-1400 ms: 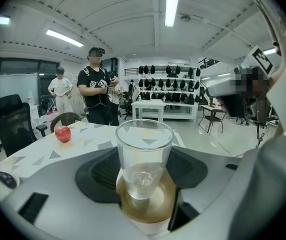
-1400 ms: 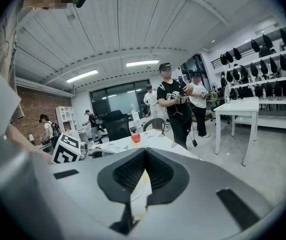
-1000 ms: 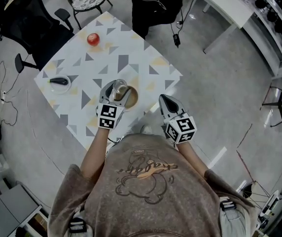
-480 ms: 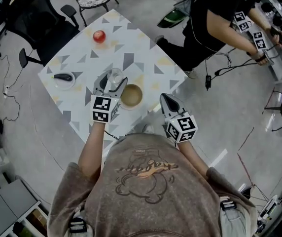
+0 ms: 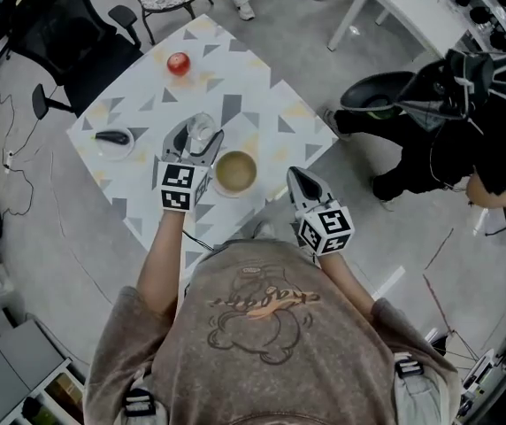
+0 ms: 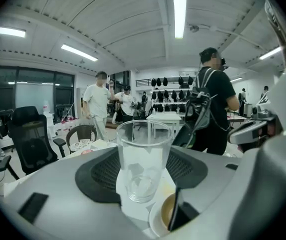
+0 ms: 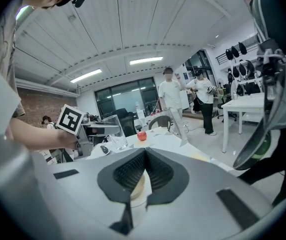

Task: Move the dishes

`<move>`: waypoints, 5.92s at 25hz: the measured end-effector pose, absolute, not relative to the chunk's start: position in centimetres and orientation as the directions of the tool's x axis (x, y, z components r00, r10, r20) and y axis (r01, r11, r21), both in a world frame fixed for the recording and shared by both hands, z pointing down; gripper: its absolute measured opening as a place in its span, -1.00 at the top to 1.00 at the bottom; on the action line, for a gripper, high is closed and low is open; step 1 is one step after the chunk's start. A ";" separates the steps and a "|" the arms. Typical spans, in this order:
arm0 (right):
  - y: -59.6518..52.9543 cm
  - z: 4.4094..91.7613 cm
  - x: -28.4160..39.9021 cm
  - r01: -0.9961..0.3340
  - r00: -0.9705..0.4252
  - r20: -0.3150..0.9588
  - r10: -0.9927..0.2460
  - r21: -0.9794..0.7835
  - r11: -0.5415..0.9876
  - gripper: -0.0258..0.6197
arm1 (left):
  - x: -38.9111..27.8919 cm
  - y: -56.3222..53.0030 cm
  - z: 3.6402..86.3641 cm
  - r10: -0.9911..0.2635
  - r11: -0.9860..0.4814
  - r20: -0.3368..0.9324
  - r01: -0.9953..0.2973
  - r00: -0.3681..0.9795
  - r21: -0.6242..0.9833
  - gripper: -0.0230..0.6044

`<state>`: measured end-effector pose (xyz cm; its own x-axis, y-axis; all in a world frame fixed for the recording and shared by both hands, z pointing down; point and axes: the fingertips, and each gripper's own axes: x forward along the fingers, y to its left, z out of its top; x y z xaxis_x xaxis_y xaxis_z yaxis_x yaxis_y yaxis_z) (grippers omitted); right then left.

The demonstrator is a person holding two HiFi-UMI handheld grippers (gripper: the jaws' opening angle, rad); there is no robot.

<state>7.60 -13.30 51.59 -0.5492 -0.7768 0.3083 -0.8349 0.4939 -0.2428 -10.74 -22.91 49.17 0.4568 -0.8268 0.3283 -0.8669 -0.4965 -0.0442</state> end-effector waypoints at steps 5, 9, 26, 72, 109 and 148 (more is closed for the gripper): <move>-13.4 51.7 7.6 -0.840 -0.542 0.318 -0.778 -0.239 0.488 0.91 | -11.4 -23.5 51.5 -0.821 -0.493 0.349 -0.869 0.451 -0.037 0.01; -13.5 52.0 7.7 -0.846 -0.533 0.329 -0.780 -0.237 0.478 0.91 | -11.9 -23.9 53.8 -0.817 -0.486 0.360 -0.874 0.450 -0.010 0.01; -14.7 53.8 6.6 -0.841 -0.541 0.396 -0.742 -0.248 0.481 0.91 | -13.4 -27.2 61.8 -0.811 -0.429 0.420 -0.902 0.408 0.048 0.01; -13.7 52.0 6.8 -0.834 -0.551 0.332 -0.766 -0.231 0.501 0.91 | -13.1 -21.8 58.1 -0.845 -0.401 0.368 -0.915 0.387 0.043 0.01; -11.1 51.7 10.0 -0.866 -0.499 0.313 -0.808 -0.226 0.446 0.91 | -9.8 -16.3 66.9 -0.686 -0.363 0.609 -0.913 0.397 0.187 0.60; -9.8 51.5 11.1 -0.873 -0.485 0.305 -0.820 -0.219 0.435 0.91 | -8.2 -18.9 57.9 -0.786 -0.285 0.417 -0.866 0.457 0.411 0.84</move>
